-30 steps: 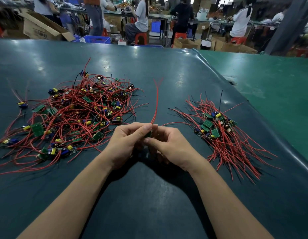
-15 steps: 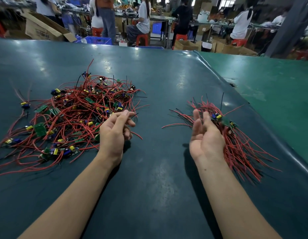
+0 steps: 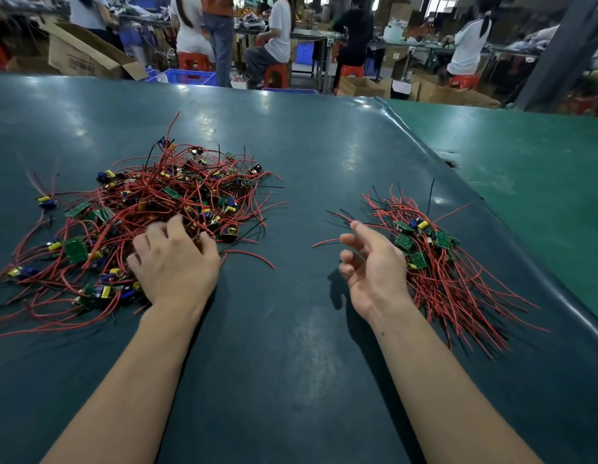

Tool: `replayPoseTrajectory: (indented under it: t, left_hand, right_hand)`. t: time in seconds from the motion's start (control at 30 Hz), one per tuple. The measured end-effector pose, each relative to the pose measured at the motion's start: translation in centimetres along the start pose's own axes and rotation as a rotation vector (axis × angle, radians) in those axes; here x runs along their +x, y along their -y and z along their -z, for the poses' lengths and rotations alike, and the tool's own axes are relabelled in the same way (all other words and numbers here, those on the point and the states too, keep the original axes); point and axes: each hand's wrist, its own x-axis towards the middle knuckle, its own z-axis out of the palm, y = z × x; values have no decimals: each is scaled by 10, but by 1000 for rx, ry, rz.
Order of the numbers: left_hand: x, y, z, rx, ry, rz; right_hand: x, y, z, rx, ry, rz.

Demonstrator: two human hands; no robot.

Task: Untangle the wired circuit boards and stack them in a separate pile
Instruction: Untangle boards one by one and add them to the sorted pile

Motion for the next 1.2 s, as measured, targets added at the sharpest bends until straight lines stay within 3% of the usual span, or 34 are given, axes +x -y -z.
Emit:
replayPoseTrajectory:
  t: [0.37, 0.53, 0.6, 0.67, 0.77, 0.83, 0.97, 1.1, 1.2]
  left_hand:
    - [2, 9, 6, 82, 76, -107]
    - [-1, 4, 12, -124, -253, -192]
    - [-3, -1, 15, -264, -452, -410]
    - [-9, -8, 16, -403, -515, -686]
    - [-27, -25, 13, -469, -387, -993]
    - [-37, -33, 8, -494, -290, -1105]
    - [-36, -37, 5, -556, -169, -1128]
    - [-37, -37, 6, -571, -113, -1135]
    - [-40, -38, 7, -594, -94, -1046]
  right_hand:
    - [-5, -2, -1, -175, 127, 9]
    - [-4, -3, -2, -213, 138, 17]
    - [-5, -3, -2, -245, 183, 6]
    - [-8, -4, -3, -316, 319, -46]
    - [-17, -8, -6, -412, 601, -174]
    - [-19, -10, -6, -369, 698, -177]
    - [-16, -5, -1, -175, 662, -114]
    - [-14, -6, 1, -162, 678, -110]
    - [-14, -6, 1, -134, 689, -138]
